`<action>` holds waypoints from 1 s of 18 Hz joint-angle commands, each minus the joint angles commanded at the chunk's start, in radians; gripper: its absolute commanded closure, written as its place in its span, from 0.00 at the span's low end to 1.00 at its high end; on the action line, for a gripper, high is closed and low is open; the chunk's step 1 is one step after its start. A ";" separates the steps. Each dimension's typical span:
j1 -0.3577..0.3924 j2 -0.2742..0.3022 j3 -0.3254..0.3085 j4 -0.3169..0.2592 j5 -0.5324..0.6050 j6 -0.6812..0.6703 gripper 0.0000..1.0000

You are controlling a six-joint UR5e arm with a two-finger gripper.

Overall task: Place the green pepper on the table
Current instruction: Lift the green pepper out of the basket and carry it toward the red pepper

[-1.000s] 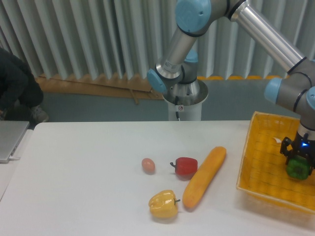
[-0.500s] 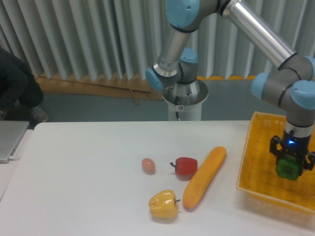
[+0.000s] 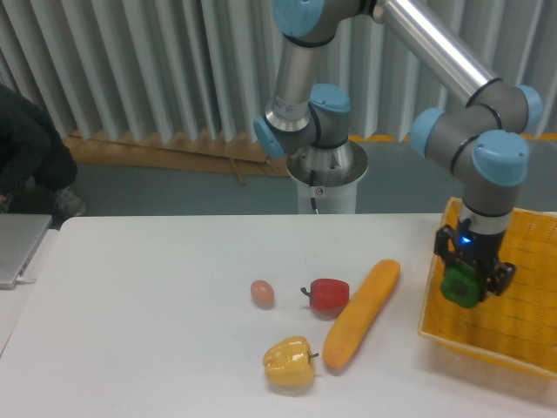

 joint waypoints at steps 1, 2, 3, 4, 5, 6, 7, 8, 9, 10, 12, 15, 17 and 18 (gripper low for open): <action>-0.014 0.014 0.000 -0.023 0.001 0.002 0.55; -0.038 0.017 0.002 -0.042 0.005 0.002 0.55; -0.066 0.019 0.002 -0.060 0.006 0.002 0.55; -0.092 0.019 0.002 -0.078 0.012 0.005 0.55; -0.121 0.019 0.002 -0.094 0.029 0.008 0.55; -0.147 0.020 0.002 -0.103 0.038 0.017 0.55; -0.169 0.022 0.005 -0.114 0.040 0.026 0.55; -0.182 0.023 0.008 -0.127 0.041 0.037 0.55; -0.190 0.032 0.020 -0.147 0.043 0.066 0.55; -0.195 0.040 0.026 -0.170 0.046 0.119 0.55; -0.204 0.054 0.028 -0.187 0.078 0.227 0.55; -0.239 0.060 0.034 -0.204 0.084 0.261 0.55; -0.256 0.061 0.055 -0.241 0.106 0.272 0.55; -0.271 0.061 0.070 -0.256 0.121 0.272 0.55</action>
